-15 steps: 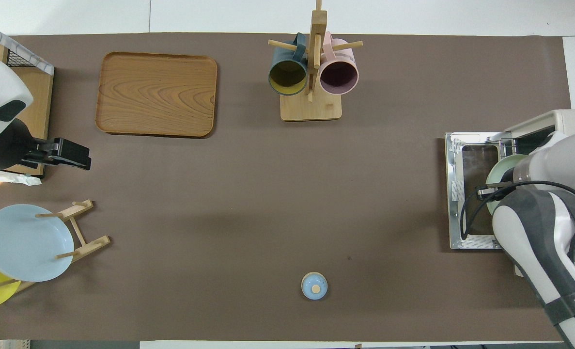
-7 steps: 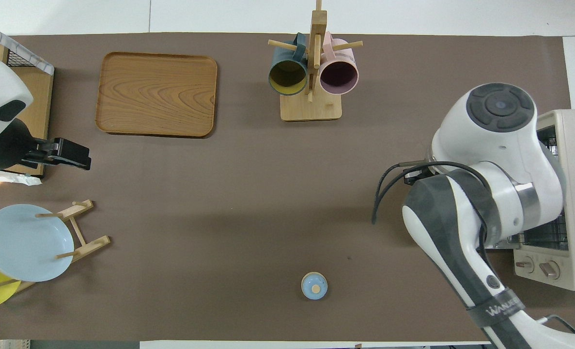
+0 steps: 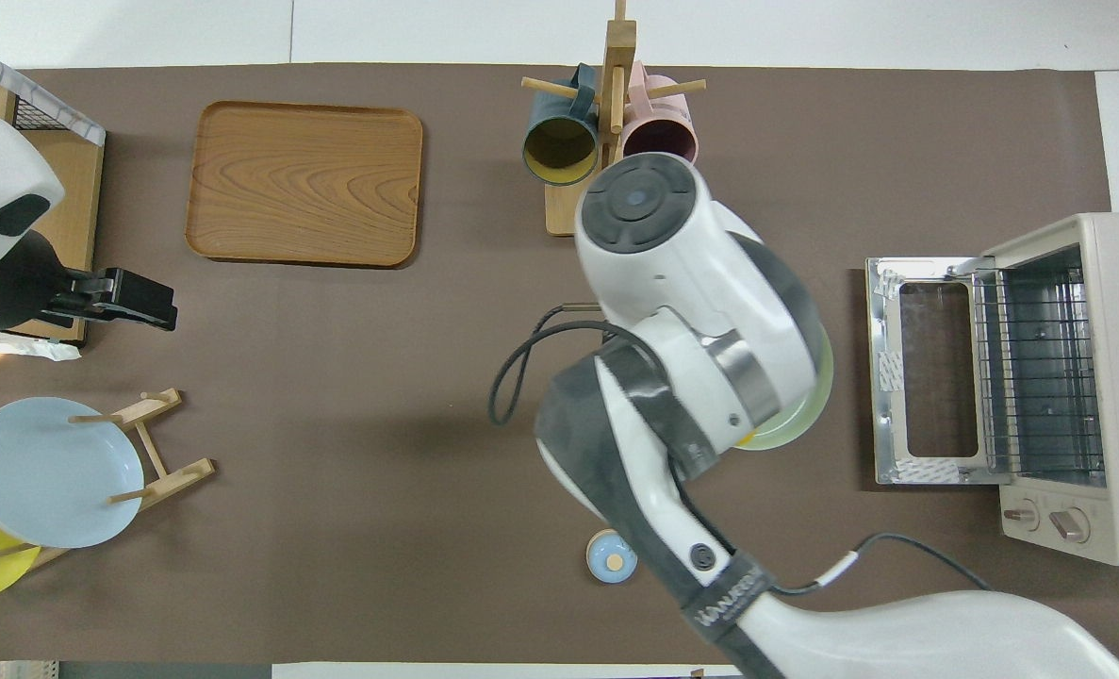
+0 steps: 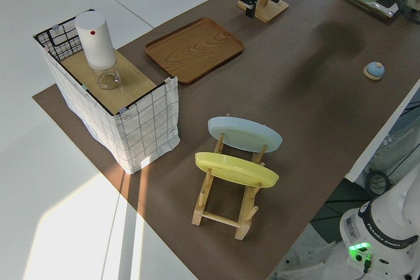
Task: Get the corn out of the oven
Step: 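Pull the green plate with corn out of the oven with the right gripper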
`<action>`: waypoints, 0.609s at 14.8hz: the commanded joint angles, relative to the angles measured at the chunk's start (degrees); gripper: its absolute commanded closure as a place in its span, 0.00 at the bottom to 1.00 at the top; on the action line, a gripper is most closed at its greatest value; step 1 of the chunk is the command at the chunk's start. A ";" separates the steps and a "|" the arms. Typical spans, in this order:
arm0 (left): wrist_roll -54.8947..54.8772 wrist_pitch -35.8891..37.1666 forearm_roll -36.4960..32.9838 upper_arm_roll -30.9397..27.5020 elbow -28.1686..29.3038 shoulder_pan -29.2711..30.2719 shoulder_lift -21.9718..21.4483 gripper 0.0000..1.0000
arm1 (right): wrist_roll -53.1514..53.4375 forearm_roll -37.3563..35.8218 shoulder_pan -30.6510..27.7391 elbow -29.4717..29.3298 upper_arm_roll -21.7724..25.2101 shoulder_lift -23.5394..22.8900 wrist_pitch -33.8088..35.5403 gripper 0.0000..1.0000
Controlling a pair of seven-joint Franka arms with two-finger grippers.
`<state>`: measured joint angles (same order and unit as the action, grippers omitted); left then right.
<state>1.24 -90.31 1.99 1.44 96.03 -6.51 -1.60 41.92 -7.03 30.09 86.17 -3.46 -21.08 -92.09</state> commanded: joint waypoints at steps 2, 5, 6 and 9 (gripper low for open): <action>-0.01 0.58 -0.84 0.41 -0.14 0.53 -0.51 0.00 | 9.99 0.43 4.00 -9.96 -3.73 -9.85 -0.71 1.00; -0.01 0.58 -0.93 0.49 -0.14 0.45 -0.51 0.00 | 17.40 0.70 8.57 -10.15 -5.59 -11.62 -7.56 1.00; -0.01 0.58 -0.93 0.49 -0.14 0.45 -0.51 0.00 | 17.49 0.70 9.97 -10.14 -5.85 -11.53 -7.84 1.00; -0.01 0.66 -0.93 0.49 -0.14 0.45 -0.60 0.00 | 18.98 1.66 13.84 -8.92 -6.65 -11.62 -11.96 1.00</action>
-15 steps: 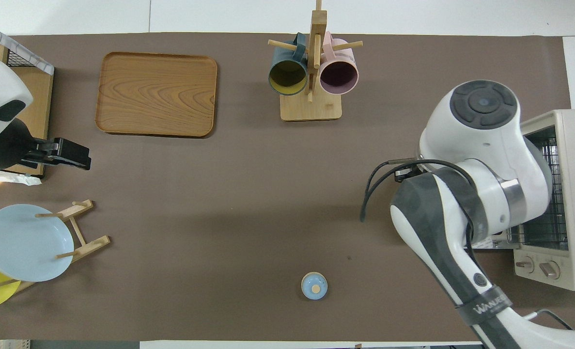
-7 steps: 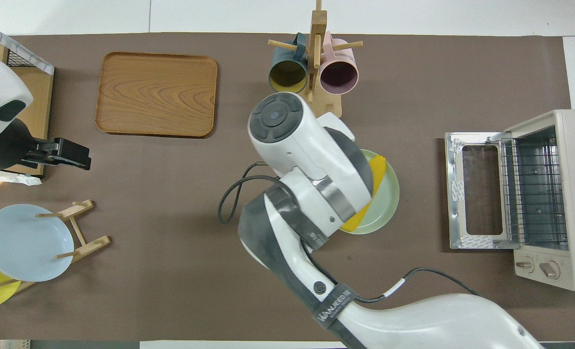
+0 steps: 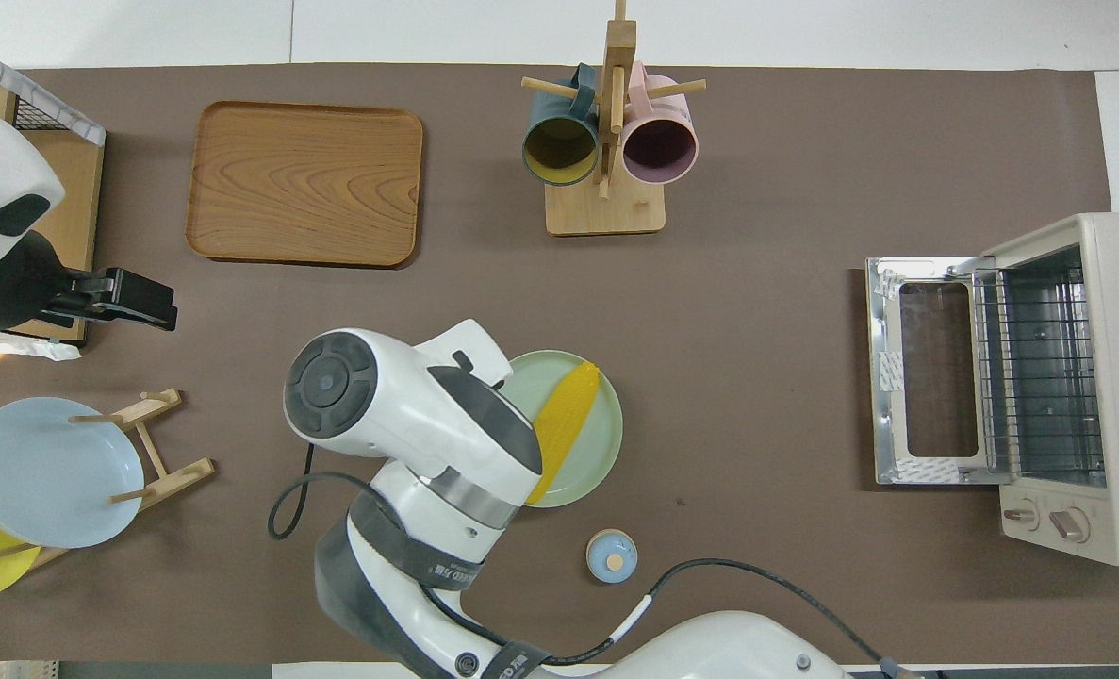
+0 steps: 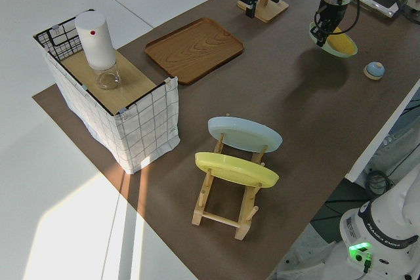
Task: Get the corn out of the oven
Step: 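Pull the green plate with corn out of the oven with the right gripper, then set the plate on the table center and release with the right gripper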
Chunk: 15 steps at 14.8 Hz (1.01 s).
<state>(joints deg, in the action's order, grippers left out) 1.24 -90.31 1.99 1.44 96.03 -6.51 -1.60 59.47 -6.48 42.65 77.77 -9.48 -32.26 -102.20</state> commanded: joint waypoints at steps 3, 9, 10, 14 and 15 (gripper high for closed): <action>0.16 0.58 -0.93 0.49 -0.14 0.45 -0.60 0.00 | 2.32 0.51 1.39 4.48 -0.63 -0.70 -7.90 1.00; 0.16 0.31 -1.11 0.41 -0.14 1.68 -0.51 0.00 | -1.81 -3.45 -0.63 6.86 -0.54 -0.70 -9.15 1.00; 0.16 0.31 -1.11 0.41 -0.14 1.68 -0.51 0.00 | -2.16 -3.63 -1.33 8.00 -0.54 -0.70 -10.02 1.00; 0.25 0.31 -1.11 0.41 -0.14 1.68 -0.51 0.00 | -1.99 -2.93 -2.48 8.37 -0.63 -0.70 -13.72 0.98; 0.34 0.31 -1.11 0.41 -0.14 1.68 -0.60 0.00 | -2.16 -3.01 -3.00 8.11 -0.63 -0.70 -14.51 0.88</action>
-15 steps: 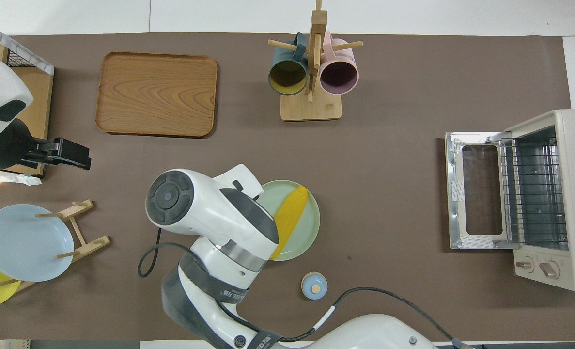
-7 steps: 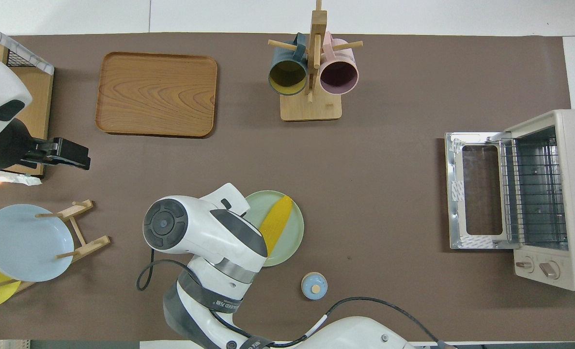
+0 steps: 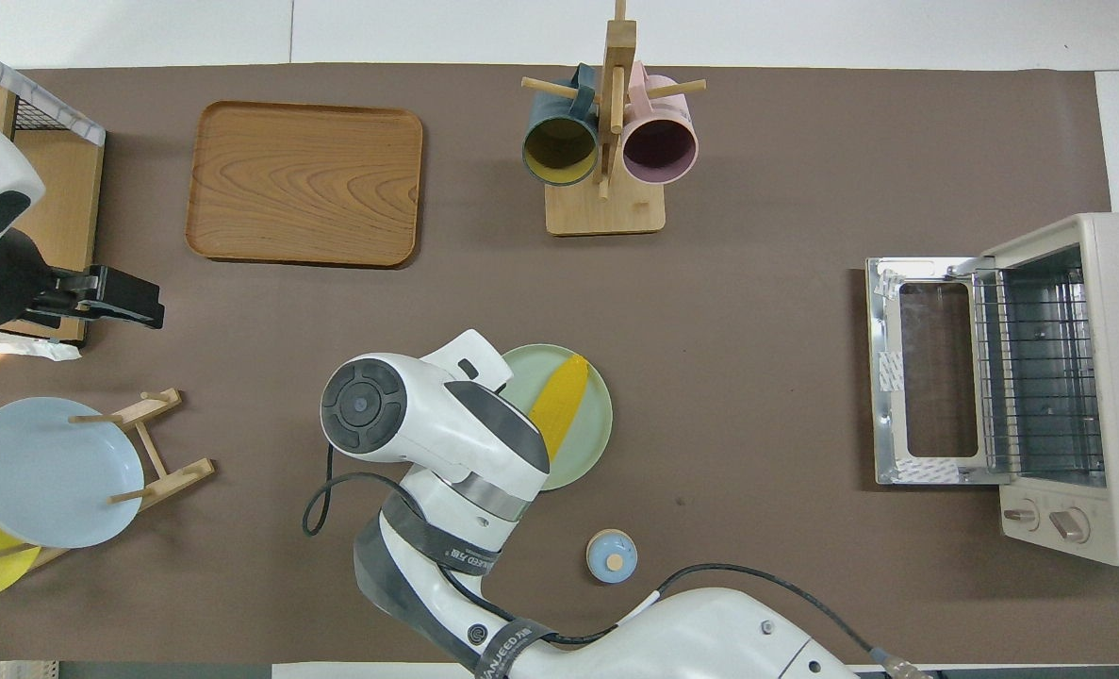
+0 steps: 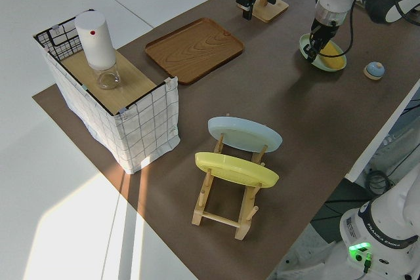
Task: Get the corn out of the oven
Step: 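Set the plate on the table center and release with the right gripper, then grasp the yellow corn with the left gripper while the right gripper withdraws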
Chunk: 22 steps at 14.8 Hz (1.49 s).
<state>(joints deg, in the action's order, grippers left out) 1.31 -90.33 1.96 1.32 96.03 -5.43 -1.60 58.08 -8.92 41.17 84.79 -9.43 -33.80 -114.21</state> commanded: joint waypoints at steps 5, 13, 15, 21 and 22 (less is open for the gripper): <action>0.35 0.24 -1.08 0.52 -0.14 0.33 -0.51 0.00 | -8.49 -0.93 -5.12 -1.46 -0.59 2.68 -0.07 0.79; 0.18 -6.51 -0.56 1.14 3.28 -3.97 -1.47 0.00 | -24.49 -0.93 -20.67 15.35 -0.50 18.92 9.10 1.00; 0.09 -8.45 0.84 1.14 4.86 -7.04 -1.65 0.00 | -25.12 -0.93 -25.06 23.54 -0.50 22.80 6.47 1.00; 4.72 -19.59 2.79 1.14 13.30 -21.00 1.32 0.00 | -26.70 -1.02 -35.17 39.11 -0.42 27.47 -4.50 1.00; 6.58 -22.40 2.87 1.05 13.83 -23.64 3.08 0.00 | -27.31 -1.28 -37.19 40.70 -0.42 27.56 -7.23 1.00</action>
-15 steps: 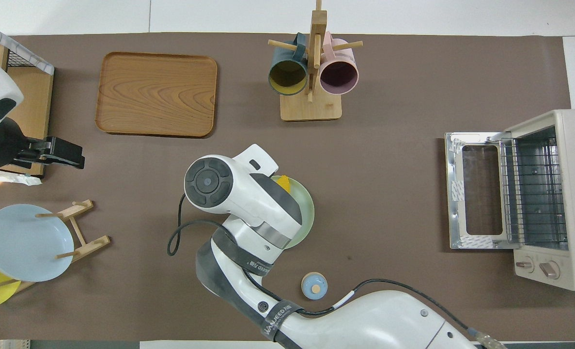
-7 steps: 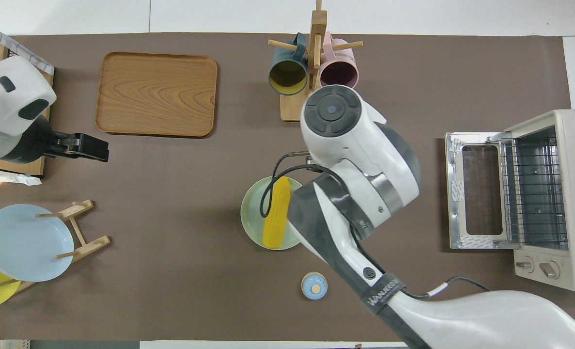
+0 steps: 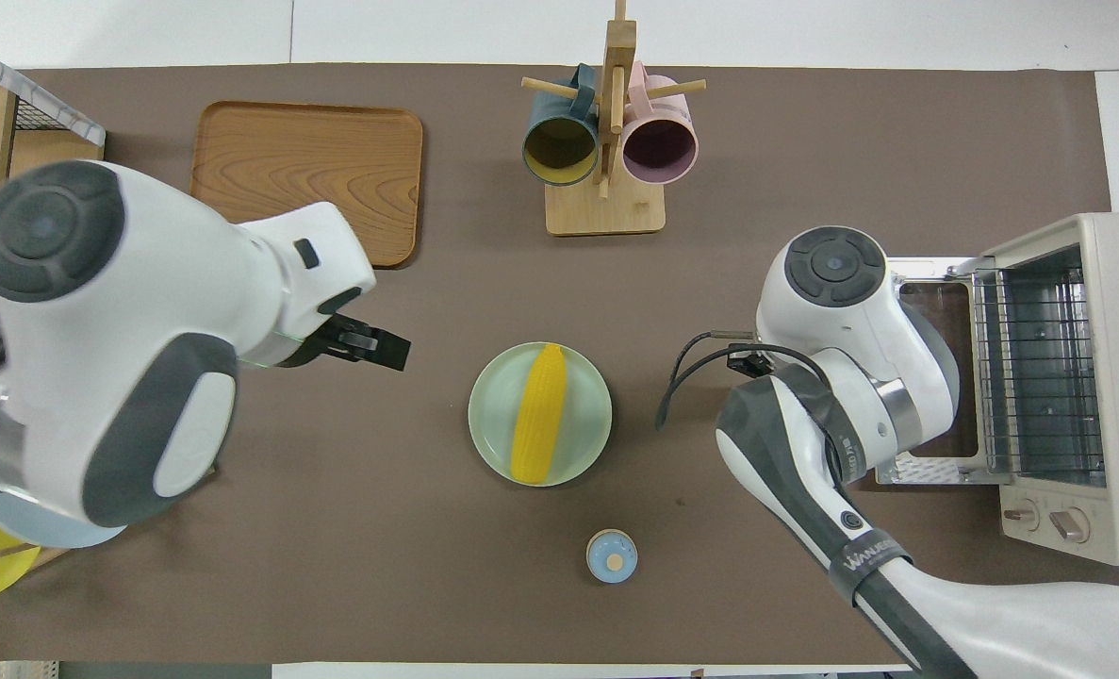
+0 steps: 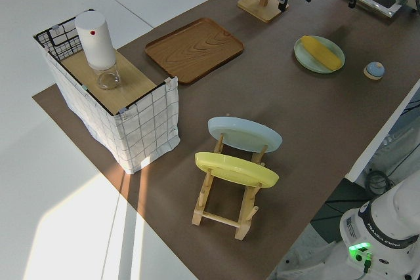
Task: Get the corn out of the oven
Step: 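Grasp the yellow corn with the left gripper while the right gripper withdraws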
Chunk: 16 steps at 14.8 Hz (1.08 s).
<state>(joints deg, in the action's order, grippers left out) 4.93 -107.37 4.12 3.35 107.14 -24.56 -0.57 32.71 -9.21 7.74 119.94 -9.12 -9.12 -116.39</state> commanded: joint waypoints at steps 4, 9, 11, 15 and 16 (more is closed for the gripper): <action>3.33 -14.25 0.72 -0.89 3.60 -9.19 9.34 0.00 | -9.58 -2.30 -10.71 9.15 -0.64 1.65 -11.91 1.00; 4.38 -21.73 0.72 -0.98 4.57 -13.41 16.20 0.00 | -10.12 -9.41 -12.39 11.98 -0.55 0.86 -15.98 1.00; 6.31 -22.88 0.81 -0.89 4.57 -13.94 17.61 0.00 | -11.44 -13.10 -13.36 10.85 -0.55 0.77 -13.80 1.00; 6.41 -21.82 4.84 -0.89 4.22 -14.56 17.62 0.00 | -17.23 -14.35 -14.59 6.10 -0.55 1.39 -5.71 1.00; 6.50 -21.65 5.11 -0.89 4.04 -14.56 17.70 0.00 | -18.81 -14.35 -15.03 5.22 -0.55 1.82 -4.30 1.00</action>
<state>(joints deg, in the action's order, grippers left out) 10.84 -128.73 7.60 3.39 110.69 -38.11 17.85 19.22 -20.54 -3.53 127.69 -10.48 -8.08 -124.99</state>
